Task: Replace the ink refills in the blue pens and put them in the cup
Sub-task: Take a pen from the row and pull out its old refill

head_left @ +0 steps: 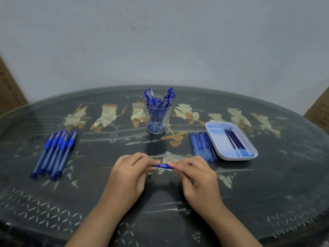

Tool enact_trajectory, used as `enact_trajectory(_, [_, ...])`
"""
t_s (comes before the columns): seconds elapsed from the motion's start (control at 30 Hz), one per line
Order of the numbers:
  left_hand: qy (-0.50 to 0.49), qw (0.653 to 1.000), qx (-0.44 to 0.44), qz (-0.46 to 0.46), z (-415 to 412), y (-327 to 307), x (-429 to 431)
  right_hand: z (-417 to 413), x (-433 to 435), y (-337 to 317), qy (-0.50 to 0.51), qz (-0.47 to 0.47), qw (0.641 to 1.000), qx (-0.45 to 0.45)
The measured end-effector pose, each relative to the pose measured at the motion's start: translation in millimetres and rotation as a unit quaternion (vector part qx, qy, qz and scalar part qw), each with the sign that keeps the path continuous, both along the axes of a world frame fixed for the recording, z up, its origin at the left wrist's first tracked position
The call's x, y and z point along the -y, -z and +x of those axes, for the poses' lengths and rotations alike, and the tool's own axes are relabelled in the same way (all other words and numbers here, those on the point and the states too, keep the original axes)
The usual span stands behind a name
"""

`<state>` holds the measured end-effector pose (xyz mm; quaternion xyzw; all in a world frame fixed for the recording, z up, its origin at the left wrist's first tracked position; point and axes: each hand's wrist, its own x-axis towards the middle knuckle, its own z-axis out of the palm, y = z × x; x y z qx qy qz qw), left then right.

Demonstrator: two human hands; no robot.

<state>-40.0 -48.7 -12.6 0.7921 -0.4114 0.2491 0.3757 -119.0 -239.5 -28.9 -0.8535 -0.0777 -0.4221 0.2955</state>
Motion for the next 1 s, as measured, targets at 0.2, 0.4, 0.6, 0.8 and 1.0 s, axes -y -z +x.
enact_trajectory(0.2, [-0.002,1.0,-0.027,-0.004,0.2,-0.9,-0.6,-2.2,-2.5,-1.3,0.001,-0.006,1.0,0.001])
enact_trajectory(0.4, [-0.079,0.988,-0.092,-0.092,9.1,-4.6,-10.9,-3.6,2.4,-6.2,0.043,0.037,0.998,-0.015])
enact_trajectory(0.6, [-0.079,0.991,-0.1,-0.033,17.9,5.8,-9.3,-2.2,3.8,-6.6,0.059,0.037,0.997,-0.019])
enact_trajectory(0.8, [-0.099,0.983,-0.152,0.016,21.3,9.6,-7.1,0.9,3.2,-4.1,0.07,0.031,0.996,-0.042])
enact_trajectory(1.0, [-0.097,0.972,-0.209,0.038,23.2,8.0,-4.1,3.5,1.5,-2.7,0.057,0.027,0.996,-0.062])
